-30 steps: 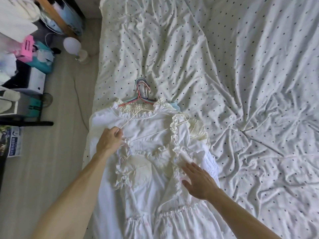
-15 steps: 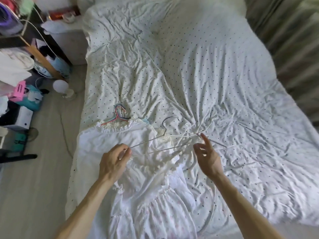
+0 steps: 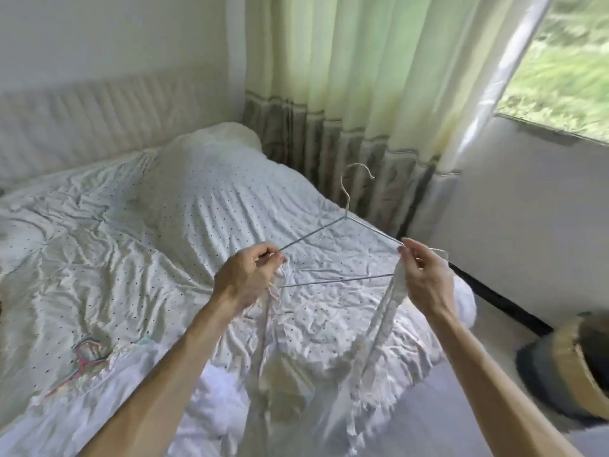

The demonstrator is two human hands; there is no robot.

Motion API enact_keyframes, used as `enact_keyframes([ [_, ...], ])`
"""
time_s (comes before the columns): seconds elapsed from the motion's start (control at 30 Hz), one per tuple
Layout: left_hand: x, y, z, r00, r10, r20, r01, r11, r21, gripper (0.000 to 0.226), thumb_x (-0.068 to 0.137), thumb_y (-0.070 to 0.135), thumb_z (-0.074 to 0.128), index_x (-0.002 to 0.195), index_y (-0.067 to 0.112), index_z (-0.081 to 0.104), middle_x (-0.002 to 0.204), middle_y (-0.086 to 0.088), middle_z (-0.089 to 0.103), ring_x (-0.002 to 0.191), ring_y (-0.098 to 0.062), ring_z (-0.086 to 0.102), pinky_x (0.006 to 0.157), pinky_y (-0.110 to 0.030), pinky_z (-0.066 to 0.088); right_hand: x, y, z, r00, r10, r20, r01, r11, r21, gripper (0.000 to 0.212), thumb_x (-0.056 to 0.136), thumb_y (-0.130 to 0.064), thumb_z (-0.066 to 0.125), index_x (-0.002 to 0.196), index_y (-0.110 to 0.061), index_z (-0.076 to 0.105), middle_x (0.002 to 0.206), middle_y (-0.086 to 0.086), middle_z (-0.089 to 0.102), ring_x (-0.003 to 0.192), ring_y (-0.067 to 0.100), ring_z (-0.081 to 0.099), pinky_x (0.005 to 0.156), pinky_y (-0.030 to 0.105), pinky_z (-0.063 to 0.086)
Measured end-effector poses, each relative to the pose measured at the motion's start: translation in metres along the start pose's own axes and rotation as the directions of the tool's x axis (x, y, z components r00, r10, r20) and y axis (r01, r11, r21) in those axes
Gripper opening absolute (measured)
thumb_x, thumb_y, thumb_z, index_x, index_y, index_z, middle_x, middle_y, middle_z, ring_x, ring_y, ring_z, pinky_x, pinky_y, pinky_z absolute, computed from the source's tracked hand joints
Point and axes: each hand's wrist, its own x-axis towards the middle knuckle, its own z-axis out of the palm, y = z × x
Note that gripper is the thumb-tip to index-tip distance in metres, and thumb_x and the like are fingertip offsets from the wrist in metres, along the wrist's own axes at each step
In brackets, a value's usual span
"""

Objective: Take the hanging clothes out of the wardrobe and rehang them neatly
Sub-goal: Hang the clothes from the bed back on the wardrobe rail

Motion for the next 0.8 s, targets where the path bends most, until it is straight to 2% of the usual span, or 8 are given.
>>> enact_keyframes([
  [0.1, 0.012, 0.084, 0.048, 0.972, 0.147, 0.185, -0.146, 0.989, -0.017, 0.022, 0.091, 0.047, 0.055, 0.088, 0.034, 0.072, 0.09, 0.017, 0.072, 0.092, -0.008, 0.066, 0.082, -0.035, 0.052, 0.013, 0.021, -0.091, 0.983, 0.022, -0.184, -0.018, 1.0, 0.022, 0.026, 0.097, -0.028, 0.06, 0.119, -0.021, 0.072, 0.106, -0.004, 0.073, 0.103, 0.014, 0.065, 0.086, 0.02, 0.041],
  [0.17, 0.014, 0.133, 0.077, 0.917, 0.231, 0.324, -0.225, 0.973, -0.058, 0.015, 0.094, 0.034, 0.058, 0.087, 0.028, 0.07, 0.08, 0.01, 0.073, 0.078, -0.011, 0.066, 0.071, -0.03, 0.05, 0.014, 0.032, -0.143, 0.964, 0.031, -0.264, -0.023, 0.999, 0.035, 0.026, 0.097, -0.026, 0.061, 0.12, -0.019, 0.072, 0.105, -0.005, 0.073, 0.1, 0.009, 0.064, 0.084, 0.014, 0.04],
  [0.3, -0.006, 0.231, 0.142, 0.692, 0.198, 0.694, -0.332, 0.941, 0.063, 0.02, 0.099, 0.037, 0.057, 0.1, 0.019, 0.064, 0.074, -0.002, 0.074, 0.06, -0.027, 0.069, 0.055, -0.029, 0.051, 0.004, 0.065, -0.236, 0.918, 0.022, -0.395, -0.021, 1.0, 0.006, 0.029, 0.098, -0.024, 0.058, 0.124, -0.018, 0.069, 0.11, -0.004, 0.074, 0.103, 0.008, 0.066, 0.094, 0.019, 0.047],
  [0.4, -0.027, 0.279, 0.185, 0.517, 0.088, 0.851, -0.419, 0.893, 0.162, 0.03, 0.102, 0.041, 0.049, 0.101, 0.014, 0.064, 0.074, -0.006, 0.074, 0.073, -0.034, 0.074, 0.063, -0.032, 0.053, -0.013, 0.09, -0.286, 0.882, 0.029, -0.47, -0.044, 0.999, -0.022, 0.028, 0.099, -0.023, 0.055, 0.124, -0.019, 0.068, 0.108, -0.004, 0.074, 0.098, 0.011, 0.067, 0.094, 0.026, 0.052],
  [0.57, -0.047, 0.319, 0.256, 0.275, 0.073, 0.959, -0.676, 0.724, 0.139, 0.035, 0.104, 0.043, 0.041, 0.089, 0.02, 0.063, 0.086, 0.006, 0.078, 0.086, -0.011, 0.058, 0.088, -0.036, 0.046, -0.046, 0.13, -0.337, 0.842, 0.08, -0.533, -0.129, 0.99, -0.055, 0.028, 0.101, -0.021, 0.054, 0.125, -0.017, 0.068, 0.112, -0.003, 0.073, 0.096, 0.003, 0.064, 0.085, 0.005, 0.044],
  [0.63, -0.056, 0.335, 0.286, 0.147, 0.175, 0.973, -0.539, 0.839, -0.07, 0.03, 0.104, 0.037, 0.048, 0.098, 0.014, 0.064, 0.091, 0.001, 0.077, 0.09, -0.015, 0.061, 0.088, -0.038, 0.046, -0.055, 0.143, -0.352, 0.826, 0.13, -0.549, -0.179, 0.983, -0.037, 0.028, 0.1, -0.023, 0.056, 0.124, -0.02, 0.069, 0.113, -0.006, 0.073, 0.099, -0.002, 0.062, 0.083, -0.002, 0.039],
  [0.7, -0.068, 0.349, 0.316, 0.097, 0.249, 0.964, -0.314, 0.926, -0.208, 0.029, 0.102, 0.029, 0.055, 0.11, 0.003, 0.063, 0.085, -0.005, 0.074, 0.08, -0.026, 0.065, 0.08, -0.038, 0.051, -0.061, 0.153, -0.363, 0.809, 0.161, -0.566, -0.229, 0.972, -0.051, 0.028, 0.099, -0.021, 0.057, 0.124, -0.02, 0.069, 0.111, -0.007, 0.072, 0.096, -0.003, 0.061, 0.08, -0.004, 0.036],
  [0.8, -0.084, 0.365, 0.365, 0.012, 0.281, 0.96, -0.299, 0.917, -0.265, 0.031, 0.101, 0.027, 0.056, 0.113, -0.001, 0.062, 0.077, -0.003, 0.068, 0.063, -0.023, 0.062, 0.065, -0.033, 0.056, -0.067, 0.172, -0.38, 0.756, 0.225, -0.615, -0.345, 0.935, -0.083, 0.029, 0.099, -0.024, 0.056, 0.126, -0.023, 0.068, 0.114, -0.005, 0.073, 0.099, 0.006, 0.064, 0.077, -0.006, 0.033],
])
